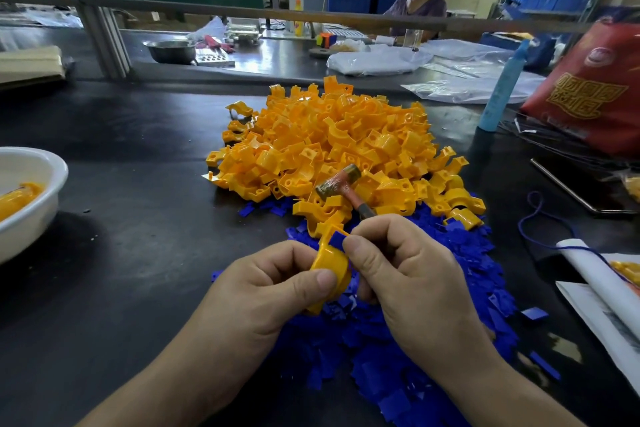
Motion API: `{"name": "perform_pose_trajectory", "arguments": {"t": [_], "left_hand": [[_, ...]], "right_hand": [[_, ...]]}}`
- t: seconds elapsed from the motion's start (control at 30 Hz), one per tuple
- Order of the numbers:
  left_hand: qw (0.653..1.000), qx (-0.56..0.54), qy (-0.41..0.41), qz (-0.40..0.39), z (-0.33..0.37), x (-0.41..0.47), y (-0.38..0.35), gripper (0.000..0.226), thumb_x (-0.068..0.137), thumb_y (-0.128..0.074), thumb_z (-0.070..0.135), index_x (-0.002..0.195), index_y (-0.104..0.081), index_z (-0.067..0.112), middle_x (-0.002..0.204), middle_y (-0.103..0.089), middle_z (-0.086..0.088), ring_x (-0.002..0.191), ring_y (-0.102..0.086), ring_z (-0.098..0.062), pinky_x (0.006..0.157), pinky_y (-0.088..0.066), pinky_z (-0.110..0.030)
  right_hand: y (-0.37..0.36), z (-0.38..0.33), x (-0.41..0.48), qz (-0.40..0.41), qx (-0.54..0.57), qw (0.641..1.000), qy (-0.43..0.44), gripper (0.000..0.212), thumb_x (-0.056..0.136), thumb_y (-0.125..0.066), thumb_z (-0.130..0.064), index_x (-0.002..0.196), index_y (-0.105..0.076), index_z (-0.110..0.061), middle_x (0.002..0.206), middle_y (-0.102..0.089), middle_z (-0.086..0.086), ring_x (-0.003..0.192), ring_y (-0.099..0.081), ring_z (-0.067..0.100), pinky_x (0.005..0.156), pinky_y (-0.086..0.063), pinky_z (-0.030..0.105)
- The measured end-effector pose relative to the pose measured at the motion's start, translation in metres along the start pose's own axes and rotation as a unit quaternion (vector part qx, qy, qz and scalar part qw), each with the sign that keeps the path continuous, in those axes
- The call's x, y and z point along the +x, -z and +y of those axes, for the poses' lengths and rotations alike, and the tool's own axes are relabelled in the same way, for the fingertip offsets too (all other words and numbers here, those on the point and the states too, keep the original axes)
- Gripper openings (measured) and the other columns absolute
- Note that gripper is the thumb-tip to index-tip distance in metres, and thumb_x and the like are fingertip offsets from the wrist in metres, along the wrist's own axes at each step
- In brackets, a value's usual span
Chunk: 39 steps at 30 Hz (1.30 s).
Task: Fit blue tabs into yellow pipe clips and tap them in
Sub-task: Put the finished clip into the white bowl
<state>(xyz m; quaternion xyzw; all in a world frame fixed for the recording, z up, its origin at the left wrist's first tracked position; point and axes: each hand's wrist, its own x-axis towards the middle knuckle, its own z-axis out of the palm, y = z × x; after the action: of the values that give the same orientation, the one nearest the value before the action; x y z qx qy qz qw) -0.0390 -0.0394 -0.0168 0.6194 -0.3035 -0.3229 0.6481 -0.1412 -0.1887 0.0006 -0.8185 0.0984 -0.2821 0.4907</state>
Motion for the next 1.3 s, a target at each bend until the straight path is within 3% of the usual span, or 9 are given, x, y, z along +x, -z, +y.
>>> {"name": "perform_pose_trajectory", "arguments": {"t": [0.1, 0.2, 0.3, 0.4, 0.57, 0.9, 1.1, 1.2, 1.3], "left_hand": [[1.0, 0.015, -0.008, -0.009, 0.001, -0.001, -0.001, 0.044, 0.065, -0.079, 0.059, 0.094, -0.075, 0.025, 0.092, -0.073, -0.005, 0.084, -0.067, -0.014, 0.071, -0.053, -0.028], [1.0, 0.023, -0.006, -0.015, 0.002, -0.002, 0.0, 0.039, 0.069, -0.077, 0.053, 0.095, -0.075, 0.025, 0.096, -0.074, -0.005, 0.087, -0.068, -0.015, 0.073, -0.053, -0.029], [0.999, 0.032, -0.009, -0.013, 0.005, -0.003, -0.002, 0.033, 0.072, -0.073, 0.05, 0.093, -0.075, 0.025, 0.095, -0.076, -0.004, 0.086, -0.071, -0.013, 0.074, -0.054, -0.02], [0.999, 0.009, 0.01, 0.03, 0.006, -0.001, -0.004, 0.036, 0.076, -0.07, 0.06, 0.093, -0.074, 0.028, 0.094, -0.076, -0.007, 0.084, -0.072, -0.02, 0.072, -0.056, -0.027], [0.999, -0.037, 0.024, 0.017, 0.01, 0.0, -0.002, 0.032, 0.07, -0.064, 0.046, 0.094, -0.075, 0.028, 0.094, -0.076, -0.01, 0.084, -0.073, -0.024, 0.068, -0.057, -0.027], [0.999, 0.013, -0.004, 0.033, 0.005, -0.001, -0.004, 0.026, 0.072, -0.059, 0.047, 0.088, -0.074, 0.032, 0.085, -0.076, -0.006, 0.076, -0.073, -0.018, 0.062, -0.056, -0.025], [0.996, 0.054, -0.011, 0.068, 0.012, -0.003, -0.008, 0.034, 0.062, -0.059, 0.057, 0.085, -0.072, 0.035, 0.085, -0.075, -0.004, 0.079, -0.073, -0.02, 0.065, -0.056, -0.029], [0.993, 0.072, 0.006, 0.09, 0.023, -0.003, -0.003, 0.03, 0.066, -0.06, 0.052, 0.084, -0.073, 0.033, 0.08, -0.075, -0.002, 0.069, -0.071, -0.013, 0.055, -0.054, -0.021], [0.96, 0.159, 0.018, 0.228, 0.026, 0.002, 0.027, 0.016, 0.083, -0.064, 0.041, 0.081, -0.072, 0.027, 0.07, -0.07, 0.0, 0.058, -0.065, -0.003, 0.041, -0.046, -0.012]], "right_hand": [[0.001, 0.001, 0.001, -0.002, 0.011, 1.0, -0.024, 0.012, 0.084, -0.057, -0.046, 0.095, -0.058, -0.041, 0.085, -0.064, -0.008, 0.071, -0.064, 0.012, 0.059, -0.055, 0.023], [0.004, 0.001, 0.003, -0.056, 0.051, 0.996, -0.046, 0.018, 0.086, -0.054, -0.045, 0.1, -0.063, -0.04, 0.09, -0.067, -0.007, 0.078, -0.066, 0.012, 0.065, -0.057, 0.024], [0.006, 0.0, 0.003, -0.069, 0.084, 0.993, -0.051, 0.018, 0.085, -0.056, -0.039, 0.1, -0.067, -0.038, 0.089, -0.069, -0.004, 0.077, -0.068, 0.015, 0.064, -0.058, 0.025], [0.008, -0.004, 0.001, -0.067, 0.056, 0.996, -0.018, 0.02, 0.081, -0.056, -0.043, 0.099, -0.065, -0.041, 0.09, -0.068, -0.011, 0.078, -0.067, 0.009, 0.06, -0.055, 0.017], [0.004, -0.007, -0.001, -0.1, 0.004, 0.995, 0.015, 0.02, 0.083, -0.055, -0.044, 0.1, -0.065, -0.042, 0.093, -0.067, -0.018, 0.087, -0.065, 0.005, 0.067, -0.056, 0.018], [0.002, -0.009, -0.003, -0.097, 0.012, 0.995, 0.026, 0.017, 0.084, -0.057, -0.04, 0.095, -0.068, -0.034, 0.088, -0.067, -0.014, 0.08, -0.065, 0.005, 0.061, -0.052, 0.013], [0.002, -0.011, -0.004, -0.102, 0.035, 0.994, 0.022, 0.018, 0.084, -0.055, -0.042, 0.097, -0.065, -0.036, 0.089, -0.067, -0.01, 0.078, -0.067, 0.01, 0.062, -0.056, 0.021], [0.003, -0.011, -0.003, -0.08, -0.032, 0.995, 0.043, 0.02, 0.086, -0.05, -0.046, 0.102, -0.062, -0.042, 0.085, -0.066, -0.011, 0.079, -0.064, 0.007, 0.065, -0.055, 0.019], [0.017, -0.004, 0.004, 0.028, -0.228, 0.966, 0.116, 0.029, 0.086, -0.049, -0.048, 0.11, -0.061, -0.035, 0.088, -0.059, -0.022, 0.089, -0.058, -0.001, 0.069, -0.049, 0.009]]}}
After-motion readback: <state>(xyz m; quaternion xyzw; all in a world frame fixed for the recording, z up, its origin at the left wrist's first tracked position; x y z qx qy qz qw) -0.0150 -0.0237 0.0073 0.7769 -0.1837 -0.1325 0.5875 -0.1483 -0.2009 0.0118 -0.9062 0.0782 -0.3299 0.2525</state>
